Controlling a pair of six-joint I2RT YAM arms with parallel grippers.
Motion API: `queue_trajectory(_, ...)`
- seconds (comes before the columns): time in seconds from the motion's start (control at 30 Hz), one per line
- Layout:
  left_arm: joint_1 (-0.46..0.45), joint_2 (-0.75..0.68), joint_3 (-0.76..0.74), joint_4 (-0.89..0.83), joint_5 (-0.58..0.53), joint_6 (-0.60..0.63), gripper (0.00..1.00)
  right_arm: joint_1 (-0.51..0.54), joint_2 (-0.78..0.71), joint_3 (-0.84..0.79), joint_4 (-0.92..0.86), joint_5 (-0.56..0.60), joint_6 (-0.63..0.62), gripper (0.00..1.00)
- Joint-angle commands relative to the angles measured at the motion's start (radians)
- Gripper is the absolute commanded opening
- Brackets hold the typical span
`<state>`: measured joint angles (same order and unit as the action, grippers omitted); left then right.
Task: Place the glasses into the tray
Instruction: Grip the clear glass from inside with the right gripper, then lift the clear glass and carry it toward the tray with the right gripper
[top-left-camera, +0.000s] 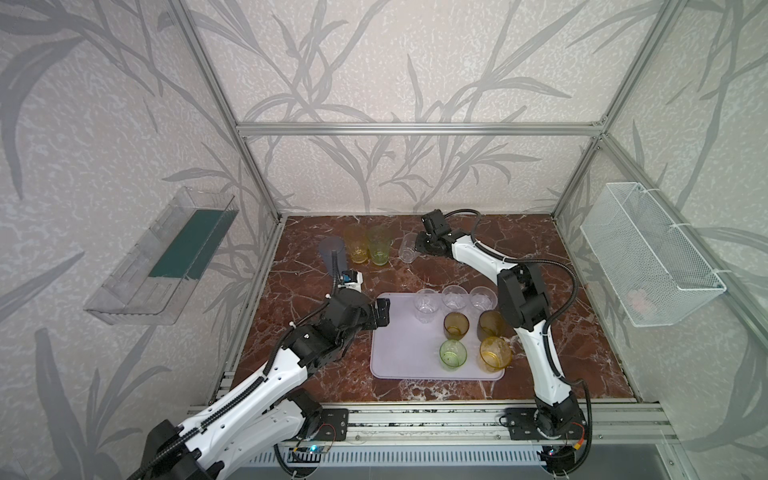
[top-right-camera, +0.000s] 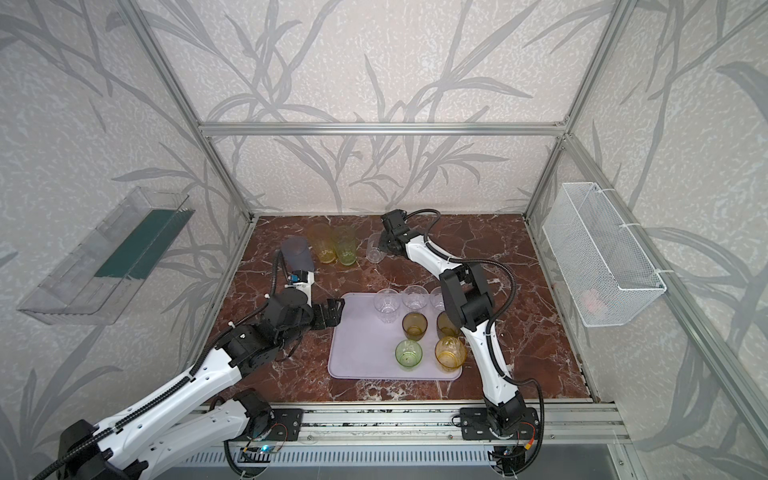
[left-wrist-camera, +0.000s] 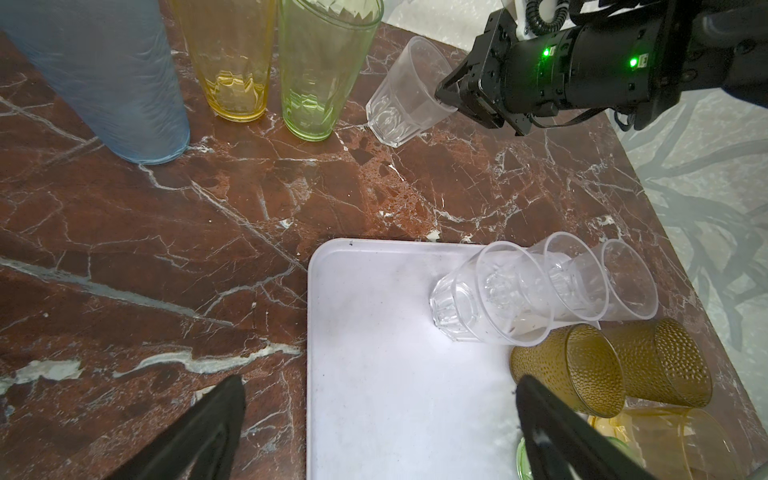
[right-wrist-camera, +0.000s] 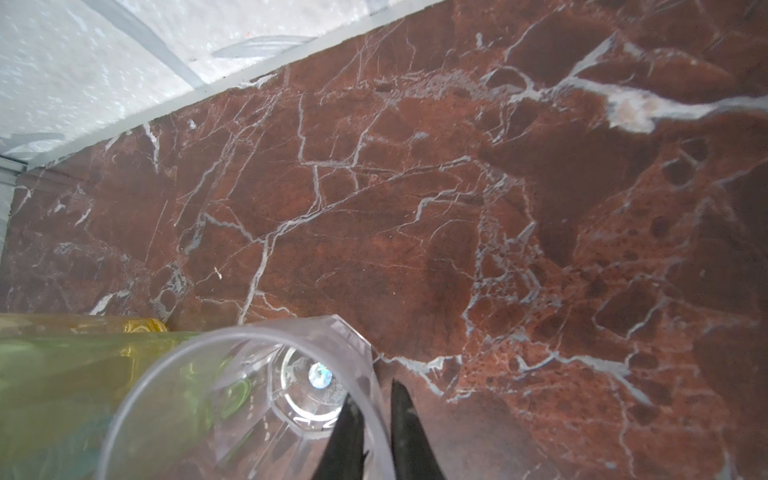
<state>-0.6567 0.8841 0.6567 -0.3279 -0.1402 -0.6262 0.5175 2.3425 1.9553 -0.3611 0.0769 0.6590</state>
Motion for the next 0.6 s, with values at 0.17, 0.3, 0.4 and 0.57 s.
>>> queue_trajectory(0.17,0.004,-0.020,-0.012,-0.003,-0.025,0.000,1.00,-0.009,0.016,0.012,-0.021,-0.003,-0.005,0.00)
queue_trajectory(0.3,0.005,-0.020,-0.010,-0.005,-0.024,-0.003,0.99,-0.010,-0.017,-0.025,0.000,0.003,-0.008,0.00)
queue_trajectory(0.4,0.004,-0.022,-0.006,-0.008,-0.020,-0.005,1.00,-0.010,-0.067,-0.092,0.046,0.010,-0.015,0.00)
queue_trajectory(0.57,0.004,-0.025,-0.004,-0.005,-0.009,-0.013,1.00,-0.012,-0.163,-0.190,0.090,0.015,-0.050,0.00)
